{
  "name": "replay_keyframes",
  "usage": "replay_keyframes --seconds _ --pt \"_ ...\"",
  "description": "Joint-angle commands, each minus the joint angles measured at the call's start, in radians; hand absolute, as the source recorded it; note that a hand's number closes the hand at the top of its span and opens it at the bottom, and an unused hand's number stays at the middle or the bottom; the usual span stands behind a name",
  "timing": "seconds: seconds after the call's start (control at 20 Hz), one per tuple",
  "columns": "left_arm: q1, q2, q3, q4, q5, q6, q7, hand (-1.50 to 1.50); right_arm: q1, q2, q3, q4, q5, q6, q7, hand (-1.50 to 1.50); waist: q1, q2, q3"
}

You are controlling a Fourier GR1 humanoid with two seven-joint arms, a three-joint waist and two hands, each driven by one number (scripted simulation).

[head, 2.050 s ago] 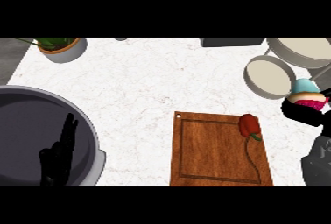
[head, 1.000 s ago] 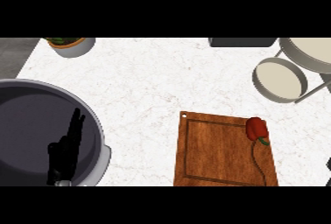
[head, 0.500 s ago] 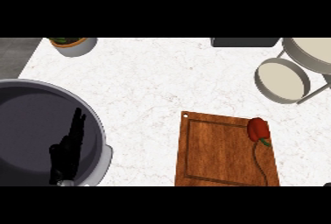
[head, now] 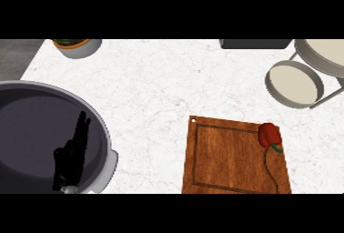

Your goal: Pick the cupcake from the cutting board and place it in the tiered basket

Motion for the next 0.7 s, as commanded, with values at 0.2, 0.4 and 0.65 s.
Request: replay_keyframes --seconds 0.2,0.4,0.65 --pt "0.002 0.004 0.021 0.075 0.035 -0.049 -0.004 0.00 -0.025 0.044 -0.120 0.130 -0.136 -0.310 -0.028 1.50 0.004 0.016 -0.015" --pt "0.023 -0.017 0.003 0.057 0.015 -0.028 0.014 0.00 -0.012 0.049 -0.176 0.160 -0.257 -0.420 -0.138 -1.50 -0.003 0.012 -0.015" --pt "0.012 -0.044 -0.011 0.061 -0.012 0.003 0.021 0.00 -0.025 0.041 -0.220 0.184 -0.387 -0.606 -0.297 -1.50 -0.001 0.014 -0.014"
